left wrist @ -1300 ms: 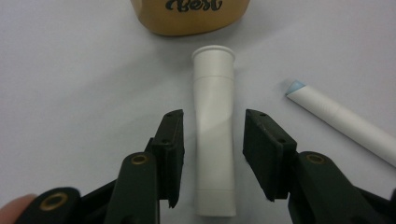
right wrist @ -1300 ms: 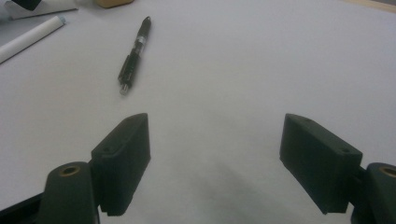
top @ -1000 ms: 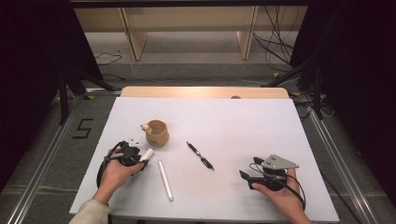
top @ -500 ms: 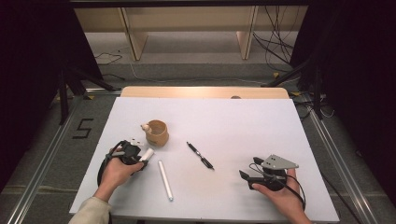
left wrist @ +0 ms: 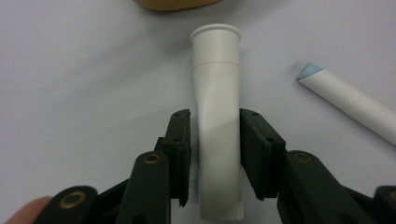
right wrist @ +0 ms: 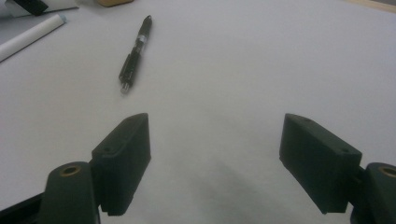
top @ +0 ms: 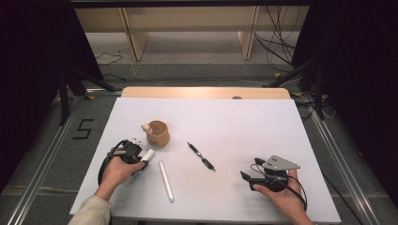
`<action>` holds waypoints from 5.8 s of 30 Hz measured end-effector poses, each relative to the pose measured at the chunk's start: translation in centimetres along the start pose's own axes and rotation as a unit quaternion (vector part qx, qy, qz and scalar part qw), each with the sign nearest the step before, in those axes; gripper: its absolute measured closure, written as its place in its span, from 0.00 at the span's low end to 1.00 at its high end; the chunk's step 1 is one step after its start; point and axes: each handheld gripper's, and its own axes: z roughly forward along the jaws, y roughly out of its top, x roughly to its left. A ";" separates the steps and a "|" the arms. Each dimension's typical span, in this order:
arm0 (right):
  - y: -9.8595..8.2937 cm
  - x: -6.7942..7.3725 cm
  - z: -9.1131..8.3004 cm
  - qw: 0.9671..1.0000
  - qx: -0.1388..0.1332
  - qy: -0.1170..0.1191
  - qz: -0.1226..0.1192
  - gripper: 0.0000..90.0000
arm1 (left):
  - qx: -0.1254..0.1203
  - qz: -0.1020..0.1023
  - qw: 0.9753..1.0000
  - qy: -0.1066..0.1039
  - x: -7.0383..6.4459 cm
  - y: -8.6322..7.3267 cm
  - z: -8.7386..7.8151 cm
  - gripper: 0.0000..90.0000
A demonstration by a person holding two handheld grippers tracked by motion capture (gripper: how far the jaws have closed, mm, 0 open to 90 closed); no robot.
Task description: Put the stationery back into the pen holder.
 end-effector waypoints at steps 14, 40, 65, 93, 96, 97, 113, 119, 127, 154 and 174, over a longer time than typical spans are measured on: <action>0.0 0.0 0.0 1.000 0.000 -0.001 -0.001 0.28 | 0.017 0.007 1.000 0.000 0.0 1.0 0.2 0.72; 0.0 0.0 0.0 1.000 0.004 0.000 0.000 0.29 | 0.042 0.009 0.999 -0.001 0.0 1.9 0.5 0.76; 0.0 0.0 -0.1 1.000 0.001 0.000 -0.003 0.29 | -0.034 -0.042 0.998 -0.018 -0.4 1.0 -0.5 0.77; 0.0 0.0 -0.1 1.000 0.000 0.001 -0.003 0.29 | -0.197 -0.080 0.977 -0.002 -1.4 0.1 -2.4 0.77; 0.0 0.0 0.0 1.000 0.000 0.001 -0.004 0.30 | -0.211 -0.084 0.974 -0.002 -1.5 0.2 -2.5 0.77; 0.0 0.0 0.0 1.000 0.001 0.001 -0.004 0.29 | -0.215 -0.084 0.973 -0.002 -1.5 0.2 -2.6 0.77; 0.0 0.1 0.1 1.000 0.001 0.001 -0.003 0.30 | -0.260 -0.092 0.961 0.007 -1.8 0.8 -2.7 0.77; 0.0 0.1 0.0 1.000 0.000 0.000 -0.003 0.30 | -0.285 -0.095 0.954 0.013 -2.0 1.2 -3.1 0.77; 0.0 0.1 0.1 1.000 0.001 0.002 -0.003 0.30 | -0.303 -0.099 0.948 0.018 -2.2 1.8 -3.2 0.77; 0.0 0.2 0.2 1.000 0.002 0.002 -0.004 0.30 | -0.340 -0.098 0.934 0.042 -2.2 3.9 -3.6 0.77; 0.0 0.2 0.2 1.000 0.002 0.003 -0.005 0.30 | -0.355 -0.090 0.929 0.055 -2.2 5.3 -2.8 0.77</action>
